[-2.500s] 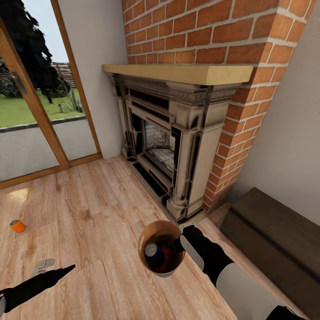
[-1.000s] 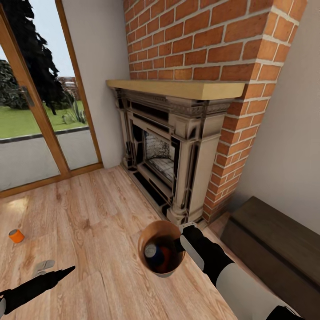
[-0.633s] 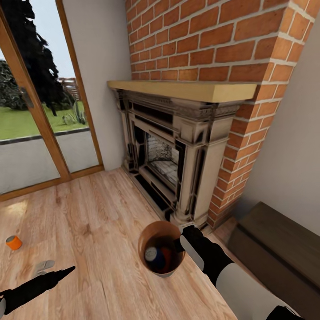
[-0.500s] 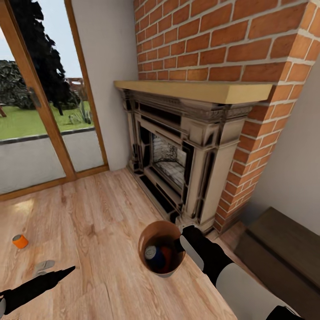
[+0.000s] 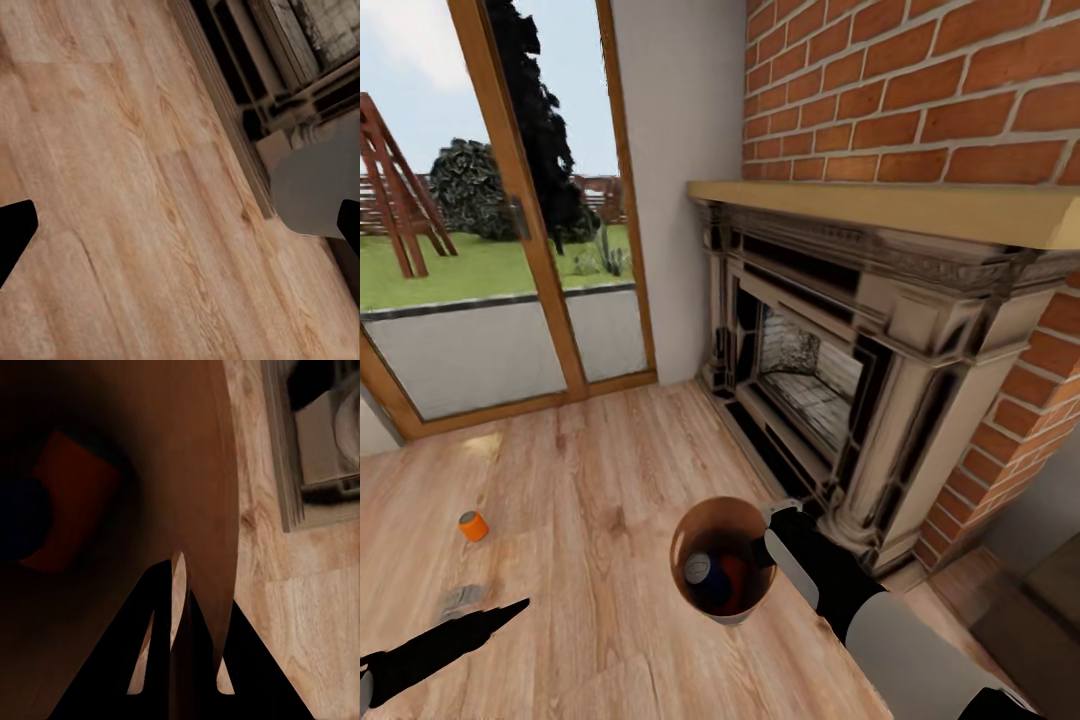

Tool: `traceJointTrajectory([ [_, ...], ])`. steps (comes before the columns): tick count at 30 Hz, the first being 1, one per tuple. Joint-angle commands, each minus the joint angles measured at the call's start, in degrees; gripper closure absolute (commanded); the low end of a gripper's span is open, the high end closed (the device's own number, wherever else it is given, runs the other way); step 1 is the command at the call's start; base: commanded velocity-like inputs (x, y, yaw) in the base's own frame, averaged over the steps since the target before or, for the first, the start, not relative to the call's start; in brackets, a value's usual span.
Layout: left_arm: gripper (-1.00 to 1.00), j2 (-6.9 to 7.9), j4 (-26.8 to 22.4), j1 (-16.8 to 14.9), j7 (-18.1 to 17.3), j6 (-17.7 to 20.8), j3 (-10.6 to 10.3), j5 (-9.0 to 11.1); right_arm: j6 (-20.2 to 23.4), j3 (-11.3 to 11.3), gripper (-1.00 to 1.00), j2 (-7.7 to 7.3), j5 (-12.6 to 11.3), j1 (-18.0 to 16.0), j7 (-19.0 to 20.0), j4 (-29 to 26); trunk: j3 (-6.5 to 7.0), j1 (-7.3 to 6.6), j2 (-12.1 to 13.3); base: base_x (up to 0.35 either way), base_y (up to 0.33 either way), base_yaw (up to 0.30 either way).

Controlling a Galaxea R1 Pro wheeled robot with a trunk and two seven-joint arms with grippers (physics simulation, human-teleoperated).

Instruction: Put the three can of soda from the living room inside the tash can in the kitchen.

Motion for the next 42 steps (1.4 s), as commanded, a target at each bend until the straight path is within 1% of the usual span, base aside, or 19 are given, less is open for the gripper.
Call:
traceJointTrajectory([
  [1, -1.00, 0.01, 0.01, 0.00, 0.00, 0.00, 0.00, 0.00, -0.23, -0.03, 1.00, 0.02, -0.50, -0.03, 0.26, -0.03, 0.01, 0.00, 0.00, 0.215, 0.262, 0.289],
  [25, -1.00, -0.01, 0.01, 0.00, 0.00, 0.00, 0.00, 0.00, -0.21, 0.02, 1.00, 0.02, -0.50, -0.03, 0.27, -0.02, 0.01, 0.00, 0.00, 0.236, 0.251, 0.289],
  [32, -1.00, -0.04, 0.01, 0.00, 0.13, 0.00, -0.03, 0.00, -0.23, 0.02, 1.00, 0.02, -0.50, -0.03, 0.26, -0.02, 0.01, 0.00, 0.00, 0.295, 0.171, 0.277],
  [36, -1.00, -0.05, 0.01, 0.00, 1.15, 0.00, -0.07, 0.00, -0.23, 0.02, 1.00, 0.02, -0.50, -0.03, 0.26, -0.02, 0.01, 0.00, 0.00, 0.336, 0.075, 0.112],
  [42, -1.00, -0.06, 0.01, 0.00, 1.60, 0.00, -0.08, 0.00, -0.23, 0.02, 1.00, 0.02, -0.50, -0.03, 0.26, -0.02, 0.01, 0.00, 0.00, 0.344, 0.080, 0.026],
])
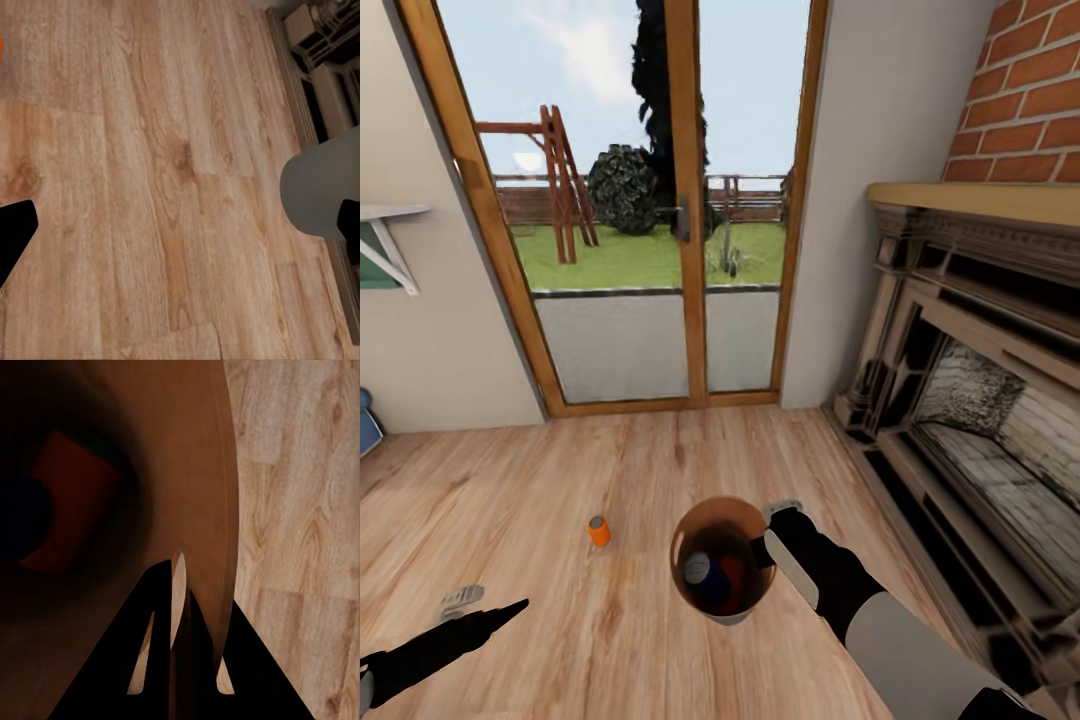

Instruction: Put the three can of soda from the living room inside the tash can in the kitchen.

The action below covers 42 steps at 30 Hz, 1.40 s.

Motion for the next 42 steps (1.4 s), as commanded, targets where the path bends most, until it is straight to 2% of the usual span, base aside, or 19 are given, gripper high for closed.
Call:
traceJointTrajectory([
  [1, -1.00, 0.00, 0.00, 0.00, 0.02, 0.00, 0.00, 0.00, -0.16, -0.05, 1.00, 0.01, -0.21, -0.03, 0.26, -0.03, 0.01, 0.00, 0.00, 0.346, 0.054, 0.007],
  [18, -1.00, 0.00, 0.00, 0.00, 0.07, 0.00, 0.00, 0.00, -0.16, -0.05, 1.00, 0.01, -0.21, -0.03, 0.26, 0.04, 0.01, 0.00, 0.00, 0.346, 0.029, 0.001],
  [42, -1.00, 0.01, 0.00, 0.00, 0.07, 0.00, 0.07, 0.00, -0.16, -0.05, 1.00, 0.01, -0.21, -0.03, 0.26, 0.11, 0.01, 0.00, 0.00, 0.331, 0.138, 0.000],
])
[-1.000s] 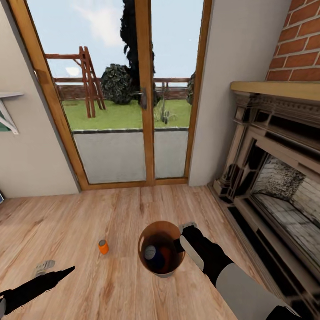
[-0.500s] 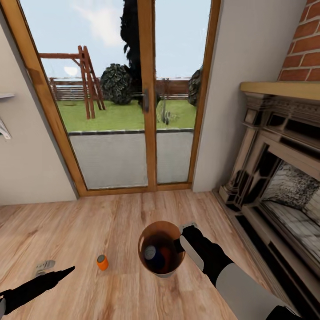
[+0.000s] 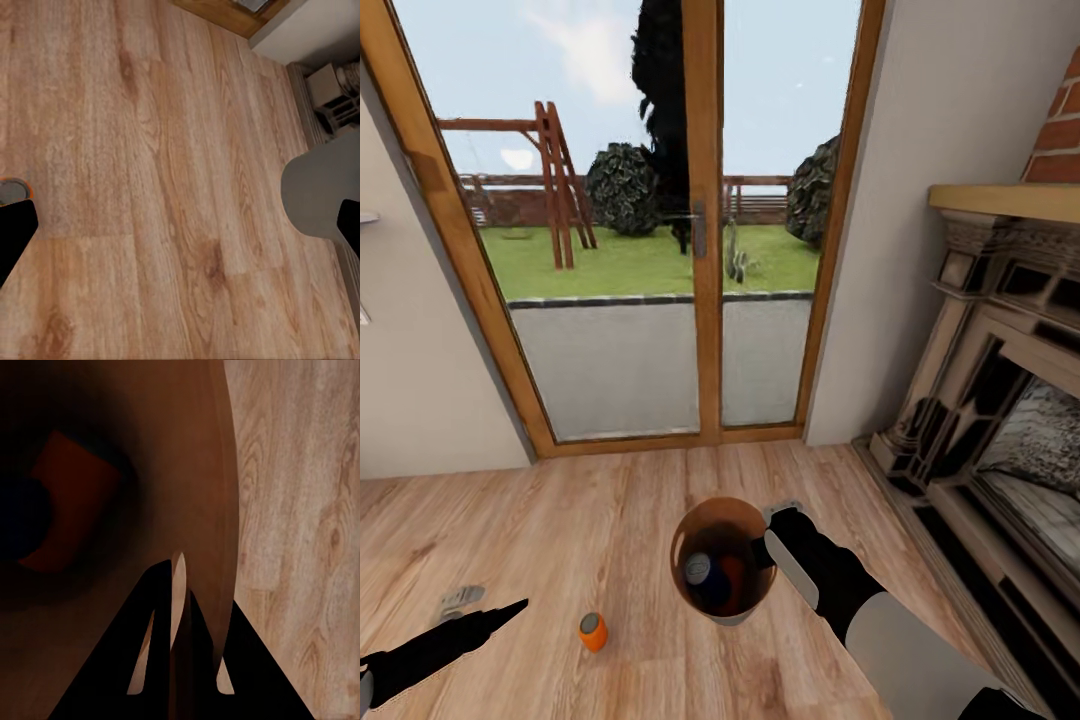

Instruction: Put the three can of soda from the living room inside the tash can in the kitchen.

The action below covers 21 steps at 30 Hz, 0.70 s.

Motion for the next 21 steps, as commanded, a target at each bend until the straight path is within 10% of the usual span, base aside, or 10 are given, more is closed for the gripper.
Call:
traceJointTrajectory([
  [1, -1.00, 0.02, 0.01, 0.00, 0.00, 0.00, 0.01, 0.00, -0.21, -0.05, 1.00, 0.02, -0.37, -0.03, 0.26, -0.04, 0.01, 0.00, 0.00, 0.328, 0.146, 0.000],
  [21, -1.00, 0.07, 1.14, 0.00, 1.64, -3.30, 0.02, 0.00, 0.02, -0.05, 1.00, 0.02, -0.38, -0.03, 4.09, -0.18, 0.01, 0.00, 0.00, 0.161, 0.070, 0.000],
])
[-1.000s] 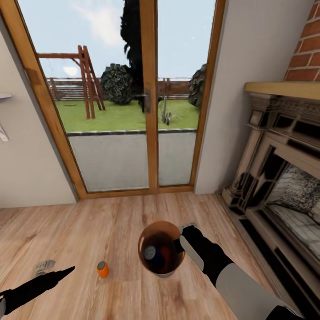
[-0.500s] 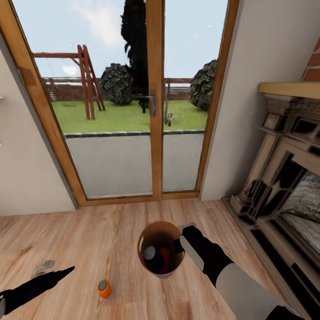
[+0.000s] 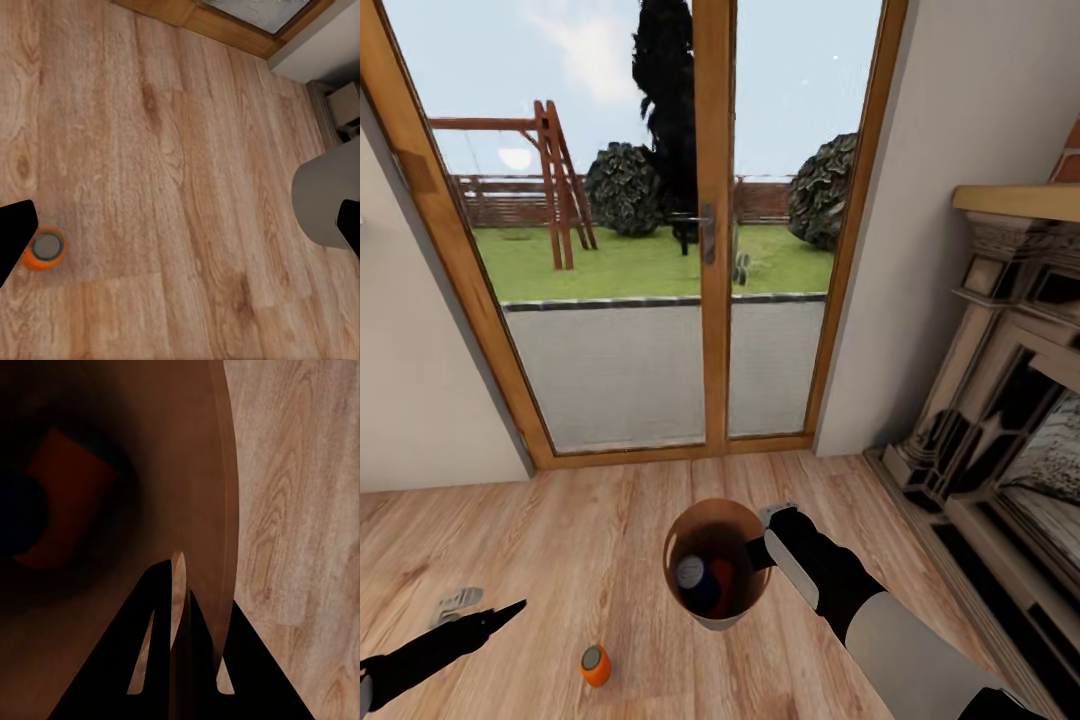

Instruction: Put the three can of soda from the living room inside the tash can in the kitchen.

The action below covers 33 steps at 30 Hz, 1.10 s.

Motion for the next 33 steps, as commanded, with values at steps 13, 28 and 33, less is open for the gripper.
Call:
traceJointTrajectory([
  [13, -1.00, 0.00, 0.36, 0.00, 0.90, -1.23, 0.00, 0.00, -0.17, -0.06, 1.00, 0.01, -0.51, -0.02, 0.30, -0.05, 0.01, 0.00, 0.00, 0.172, 0.001, 0.000],
  [28, -1.00, -8.22, 2.28, 0.00, 32.00, -8.35, -2.89, -1.59, -0.14, -0.09, 1.00, 0.01, -0.51, -0.02, 0.30, -0.03, 0.01, 0.00, 0.00, 0.138, 0.000, 0.000],
  [33, -1.00, -9.86, 2.73, 0.00, 40.41, -9.09, -6.08, -3.76, -0.14, -0.10, 1.00, 0.01, -0.51, -0.02, 0.30, -0.04, 0.01, 0.00, 0.00, 0.001, 0.000, 0.000],
])
